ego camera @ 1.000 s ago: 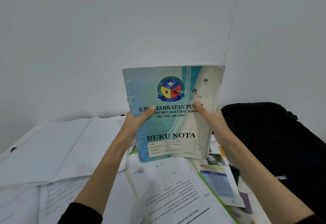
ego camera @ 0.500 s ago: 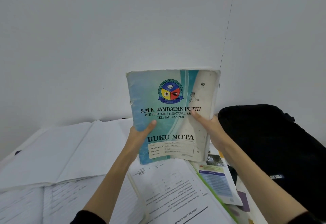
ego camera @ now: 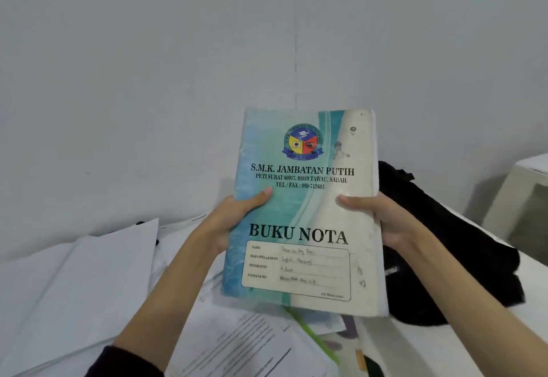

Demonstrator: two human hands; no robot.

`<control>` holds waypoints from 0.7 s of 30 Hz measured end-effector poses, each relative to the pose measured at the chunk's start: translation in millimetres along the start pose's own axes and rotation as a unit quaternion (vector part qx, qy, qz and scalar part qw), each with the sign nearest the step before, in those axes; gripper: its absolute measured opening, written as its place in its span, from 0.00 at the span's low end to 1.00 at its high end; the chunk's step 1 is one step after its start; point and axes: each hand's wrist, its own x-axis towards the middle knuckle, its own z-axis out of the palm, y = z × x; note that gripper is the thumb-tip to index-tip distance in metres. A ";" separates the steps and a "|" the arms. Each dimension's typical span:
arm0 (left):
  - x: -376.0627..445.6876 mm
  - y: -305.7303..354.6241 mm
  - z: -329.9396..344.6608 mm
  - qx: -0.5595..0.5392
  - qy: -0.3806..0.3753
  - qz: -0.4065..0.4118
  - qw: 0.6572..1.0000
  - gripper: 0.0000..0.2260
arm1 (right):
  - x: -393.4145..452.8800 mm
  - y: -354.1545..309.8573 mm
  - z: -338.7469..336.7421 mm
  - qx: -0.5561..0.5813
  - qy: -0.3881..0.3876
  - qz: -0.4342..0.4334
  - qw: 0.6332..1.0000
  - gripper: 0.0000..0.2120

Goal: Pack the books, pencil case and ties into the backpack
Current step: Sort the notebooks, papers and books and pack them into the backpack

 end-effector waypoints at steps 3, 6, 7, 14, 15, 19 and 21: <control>28.9 -15.5 40.8 -0.014 -0.066 -0.010 0.998 0.20 | -20.9 -21.6 -45.6 -0.013 0.069 -0.015 0.997 0.25; 49.1 -39.6 80.2 0.143 -0.083 0.010 0.986 0.18 | -45.9 -42.6 -97.6 -0.012 0.141 -0.037 0.989 0.26; 54.4 -48.4 92.2 0.262 -0.090 0.024 0.961 0.20 | -54.7 -47.9 -115.3 -0.002 0.164 -0.049 0.985 0.26; 83.3 -90.1 191.3 0.429 -0.255 0.015 0.867 0.35 | -83.5 -69.9 -231.3 0.042 0.258 -0.084 0.962 0.26; 84.4 -94.9 199.9 0.428 -0.264 0.007 0.864 0.41 | -82.9 -71.8 -242.2 0.037 0.257 -0.081 0.962 0.26; 80.2 -123.8 221.9 0.487 -0.277 -0.055 0.826 0.56 | -75.2 -72.3 -278.1 0.045 0.229 -0.052 0.971 0.27; 77.0 -134.5 230.0 0.532 -0.259 -0.044 0.805 0.49 | -67.4 -71.1 -287.0 0.039 0.210 -0.043 0.976 0.25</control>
